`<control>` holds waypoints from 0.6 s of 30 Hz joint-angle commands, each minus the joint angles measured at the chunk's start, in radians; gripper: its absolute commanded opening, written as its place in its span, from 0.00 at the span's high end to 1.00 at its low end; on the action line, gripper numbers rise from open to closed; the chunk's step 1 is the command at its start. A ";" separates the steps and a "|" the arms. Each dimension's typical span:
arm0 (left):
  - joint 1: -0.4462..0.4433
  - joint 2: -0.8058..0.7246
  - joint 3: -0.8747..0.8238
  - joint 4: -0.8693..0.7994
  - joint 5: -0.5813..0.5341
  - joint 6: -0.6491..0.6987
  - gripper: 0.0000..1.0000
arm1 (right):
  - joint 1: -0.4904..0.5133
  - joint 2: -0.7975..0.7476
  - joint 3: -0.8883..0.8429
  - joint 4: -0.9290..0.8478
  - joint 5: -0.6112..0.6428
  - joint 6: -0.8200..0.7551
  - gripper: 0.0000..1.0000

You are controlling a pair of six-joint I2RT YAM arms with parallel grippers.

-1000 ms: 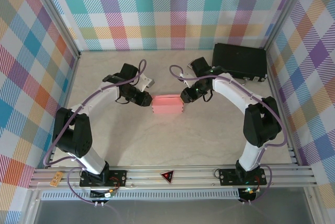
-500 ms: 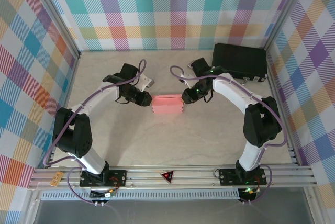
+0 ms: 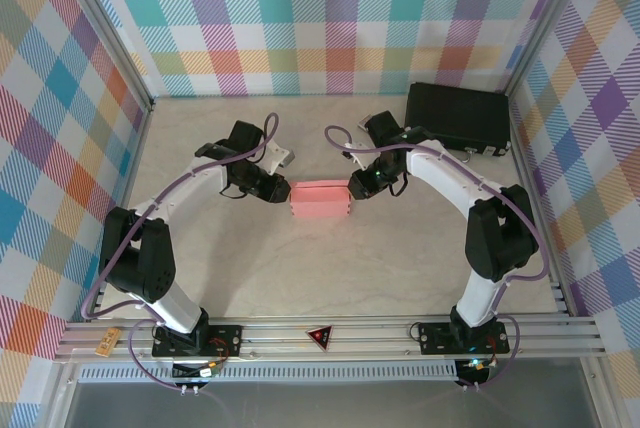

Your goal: Fold the paper box

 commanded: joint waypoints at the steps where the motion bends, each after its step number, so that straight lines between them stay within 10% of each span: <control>1: -0.010 -0.022 -0.011 0.015 0.026 -0.003 0.80 | 0.007 -0.030 0.000 -0.013 -0.048 0.012 0.79; 18: -0.019 0.007 -0.006 0.005 0.039 -0.001 0.80 | 0.011 -0.009 0.021 -0.019 -0.074 0.019 0.79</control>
